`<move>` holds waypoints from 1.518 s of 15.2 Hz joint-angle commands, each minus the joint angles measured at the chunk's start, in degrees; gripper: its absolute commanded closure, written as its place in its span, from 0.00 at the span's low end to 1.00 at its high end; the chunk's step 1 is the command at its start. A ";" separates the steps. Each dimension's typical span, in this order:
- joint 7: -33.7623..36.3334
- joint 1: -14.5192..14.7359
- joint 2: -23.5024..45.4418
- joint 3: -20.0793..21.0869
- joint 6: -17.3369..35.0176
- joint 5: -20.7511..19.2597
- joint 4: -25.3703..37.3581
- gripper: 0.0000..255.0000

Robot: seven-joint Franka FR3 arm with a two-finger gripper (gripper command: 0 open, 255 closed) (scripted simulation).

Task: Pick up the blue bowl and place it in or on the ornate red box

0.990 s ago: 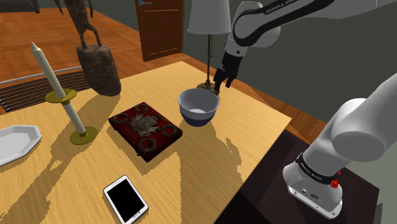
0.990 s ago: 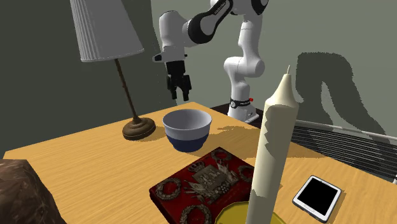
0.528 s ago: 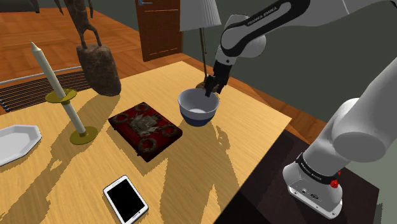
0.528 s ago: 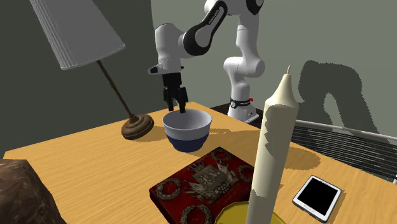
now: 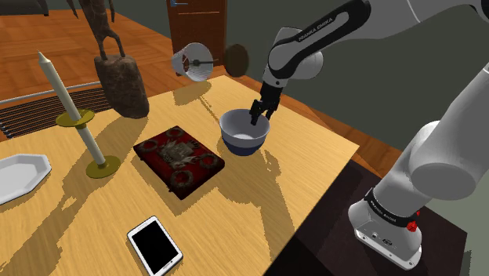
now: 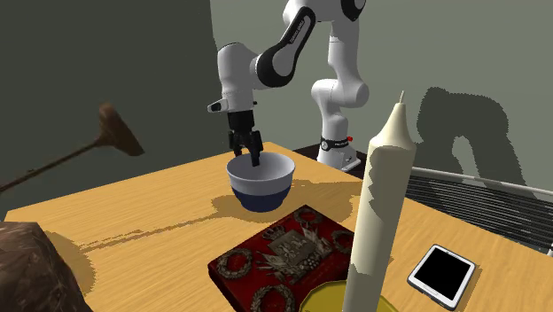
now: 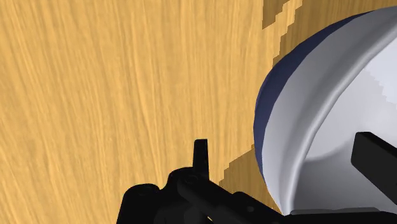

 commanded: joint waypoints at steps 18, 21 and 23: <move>1.47 -0.14 -2.61 -0.11 -3.70 -1.29 1.24 1.00; 2.26 -0.24 -4.05 -0.15 -5.96 -1.96 2.14 1.00; 2.76 -0.30 -4.95 -0.17 -7.48 -2.37 2.80 1.00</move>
